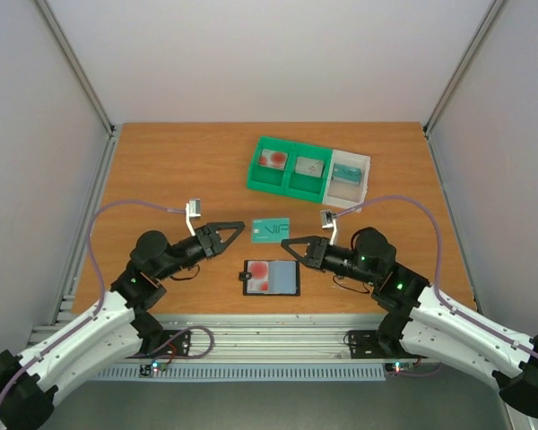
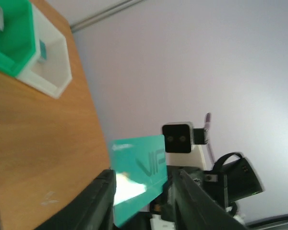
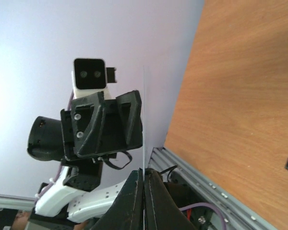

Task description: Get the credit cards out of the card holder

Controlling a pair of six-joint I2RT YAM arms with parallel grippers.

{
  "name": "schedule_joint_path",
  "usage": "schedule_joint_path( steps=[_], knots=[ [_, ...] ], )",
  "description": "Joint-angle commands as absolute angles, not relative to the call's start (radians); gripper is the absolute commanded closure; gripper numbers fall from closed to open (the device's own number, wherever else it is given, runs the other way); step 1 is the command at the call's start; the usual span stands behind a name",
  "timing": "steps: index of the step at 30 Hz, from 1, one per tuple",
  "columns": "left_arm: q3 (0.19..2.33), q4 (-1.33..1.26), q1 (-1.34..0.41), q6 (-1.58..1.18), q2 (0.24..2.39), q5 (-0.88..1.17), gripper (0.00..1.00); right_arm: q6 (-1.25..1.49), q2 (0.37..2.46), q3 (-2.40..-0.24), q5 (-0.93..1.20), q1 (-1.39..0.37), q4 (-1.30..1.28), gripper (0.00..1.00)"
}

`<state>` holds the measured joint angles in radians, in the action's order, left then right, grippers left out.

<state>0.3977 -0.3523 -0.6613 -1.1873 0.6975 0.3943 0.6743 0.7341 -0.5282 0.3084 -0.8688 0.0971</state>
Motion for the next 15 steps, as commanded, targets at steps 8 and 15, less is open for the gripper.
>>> schedule_joint_path(
  steps=[8,15],
  knots=[
    [0.452,-0.036,-0.658,-1.033,0.608,0.314,0.13,0.418,0.701,-0.682,0.094,-0.867,-0.285,0.99],
    [0.586,0.215,-0.657,-0.832,0.711,0.282,0.01,0.272,0.832,-0.830,0.020,-0.815,-0.426,0.99]
  ],
)
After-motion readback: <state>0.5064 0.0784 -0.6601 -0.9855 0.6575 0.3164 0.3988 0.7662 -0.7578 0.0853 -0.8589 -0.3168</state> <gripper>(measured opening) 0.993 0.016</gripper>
